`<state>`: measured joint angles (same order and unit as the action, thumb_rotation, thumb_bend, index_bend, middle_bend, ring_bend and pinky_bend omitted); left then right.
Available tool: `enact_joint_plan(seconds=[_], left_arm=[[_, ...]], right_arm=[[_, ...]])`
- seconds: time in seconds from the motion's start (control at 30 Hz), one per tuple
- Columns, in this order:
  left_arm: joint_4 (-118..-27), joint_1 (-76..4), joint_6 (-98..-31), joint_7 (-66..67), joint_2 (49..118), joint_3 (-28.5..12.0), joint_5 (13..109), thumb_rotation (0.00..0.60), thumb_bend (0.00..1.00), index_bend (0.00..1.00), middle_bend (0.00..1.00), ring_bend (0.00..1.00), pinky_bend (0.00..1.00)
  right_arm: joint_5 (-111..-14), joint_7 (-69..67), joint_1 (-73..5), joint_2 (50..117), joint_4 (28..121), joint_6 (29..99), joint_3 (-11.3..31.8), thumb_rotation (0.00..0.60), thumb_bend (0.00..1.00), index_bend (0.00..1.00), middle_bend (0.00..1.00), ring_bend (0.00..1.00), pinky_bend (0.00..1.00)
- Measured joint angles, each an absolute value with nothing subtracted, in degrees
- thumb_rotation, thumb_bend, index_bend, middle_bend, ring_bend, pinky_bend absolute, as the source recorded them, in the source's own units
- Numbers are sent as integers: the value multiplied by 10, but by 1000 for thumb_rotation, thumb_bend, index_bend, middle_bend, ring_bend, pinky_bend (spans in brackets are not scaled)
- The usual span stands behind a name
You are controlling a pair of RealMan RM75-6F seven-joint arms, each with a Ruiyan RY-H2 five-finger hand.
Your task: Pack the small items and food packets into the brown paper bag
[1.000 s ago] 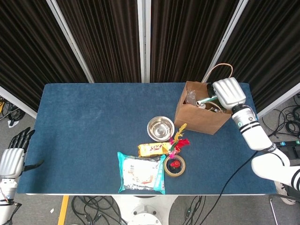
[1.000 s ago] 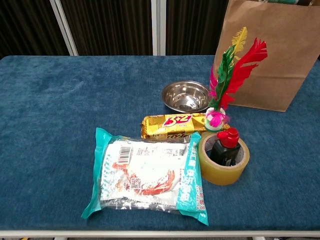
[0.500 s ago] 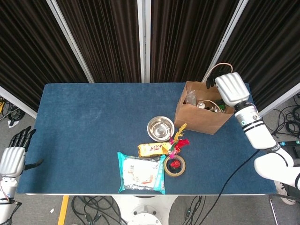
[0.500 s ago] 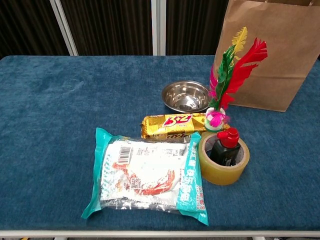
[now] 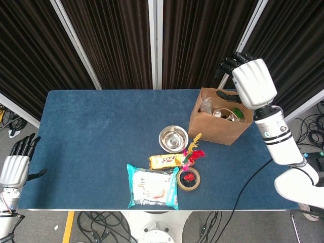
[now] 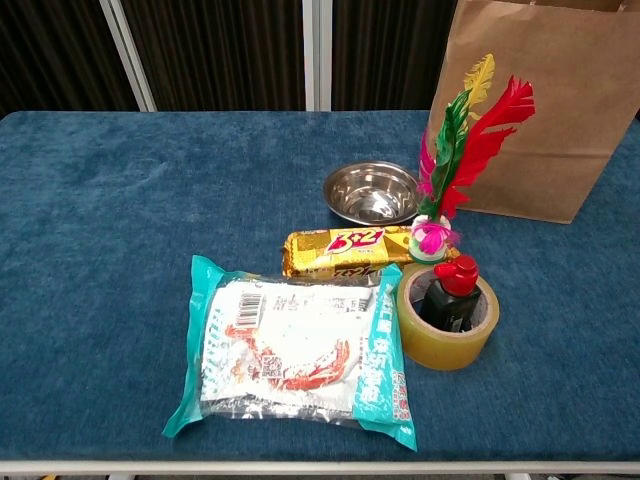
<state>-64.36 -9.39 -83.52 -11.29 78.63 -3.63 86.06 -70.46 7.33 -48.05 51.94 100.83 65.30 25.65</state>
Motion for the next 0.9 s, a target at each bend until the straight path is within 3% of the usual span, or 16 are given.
enact_joint_plan(seconds=[0.17,0.33,0.63,0.9], left_arm=[[-645,-93,-836,-105,788,-34,860,600,137,84,59,0,118],[-635,-82,-848,-116,786,-27,865,600,137,83,59,0,118],[-627,-81,-846,-120,793,-25,864,600,136,83,59,0,118],[-619,-79,-848,-126,798,-24,866,600,136,84,58,0,118]], right_arm=[[-727,73,-477,511,1091,668,265,600,0,489,467,331,435],[-765,81,-467,504,1186,651,235,600,0,488,467,329,434],[-823,167,-417,507,1299,604,109,600,0,488,467,337,434],[-894,226,-328,544,1284,606,-7,600,0,488,468,353,455]])
